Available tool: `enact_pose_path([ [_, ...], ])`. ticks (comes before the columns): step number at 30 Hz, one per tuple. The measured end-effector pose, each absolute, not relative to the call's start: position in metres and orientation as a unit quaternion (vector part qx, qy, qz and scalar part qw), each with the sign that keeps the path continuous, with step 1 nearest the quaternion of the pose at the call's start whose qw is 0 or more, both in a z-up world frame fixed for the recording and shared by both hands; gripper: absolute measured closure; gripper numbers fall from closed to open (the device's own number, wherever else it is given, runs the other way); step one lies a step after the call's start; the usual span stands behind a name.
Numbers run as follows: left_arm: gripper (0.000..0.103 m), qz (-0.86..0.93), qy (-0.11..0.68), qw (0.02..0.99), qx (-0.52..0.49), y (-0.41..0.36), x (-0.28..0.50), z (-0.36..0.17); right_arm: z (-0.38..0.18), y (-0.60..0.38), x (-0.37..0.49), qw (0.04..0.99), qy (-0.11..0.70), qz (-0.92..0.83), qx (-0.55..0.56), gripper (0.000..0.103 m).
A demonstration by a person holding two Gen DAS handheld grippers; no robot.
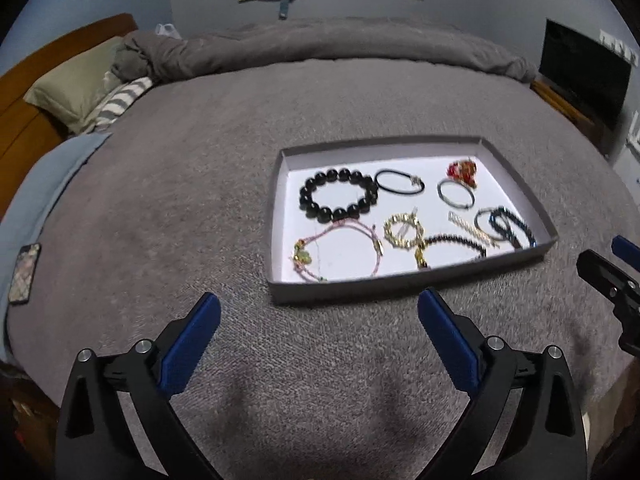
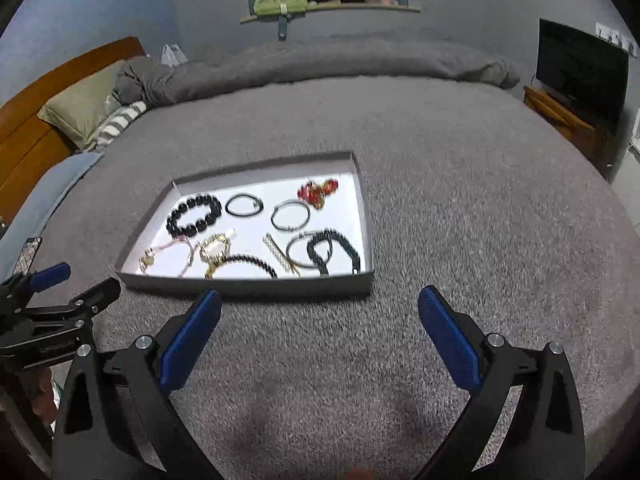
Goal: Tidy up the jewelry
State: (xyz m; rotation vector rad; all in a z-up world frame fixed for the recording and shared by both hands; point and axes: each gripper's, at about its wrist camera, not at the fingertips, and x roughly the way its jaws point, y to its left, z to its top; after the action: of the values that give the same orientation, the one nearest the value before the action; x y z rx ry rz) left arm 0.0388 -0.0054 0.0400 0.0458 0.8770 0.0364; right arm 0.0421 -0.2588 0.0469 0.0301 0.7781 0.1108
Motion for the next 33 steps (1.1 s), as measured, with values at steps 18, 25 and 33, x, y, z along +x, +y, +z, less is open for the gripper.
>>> enact_pose_path([
  [18, 0.003, 0.011, 0.413, 0.910, 0.010, -0.005, 0.038, 0.046, 0.040, -0.252, 0.051, 0.909, 0.411, 0.066, -0.007, 0.006],
  [25, 0.003, 0.007, 0.412, 0.911, 0.012, -0.007, 0.037, 0.047, 0.040, -0.252, 0.051, 0.909, 0.412, 0.068, -0.008, 0.006],
  [33, 0.003, 0.005, 0.414, 0.910, 0.011, -0.007, 0.036, 0.046, 0.041, -0.252, 0.051, 0.909, 0.411, 0.068, -0.007, 0.006],
])
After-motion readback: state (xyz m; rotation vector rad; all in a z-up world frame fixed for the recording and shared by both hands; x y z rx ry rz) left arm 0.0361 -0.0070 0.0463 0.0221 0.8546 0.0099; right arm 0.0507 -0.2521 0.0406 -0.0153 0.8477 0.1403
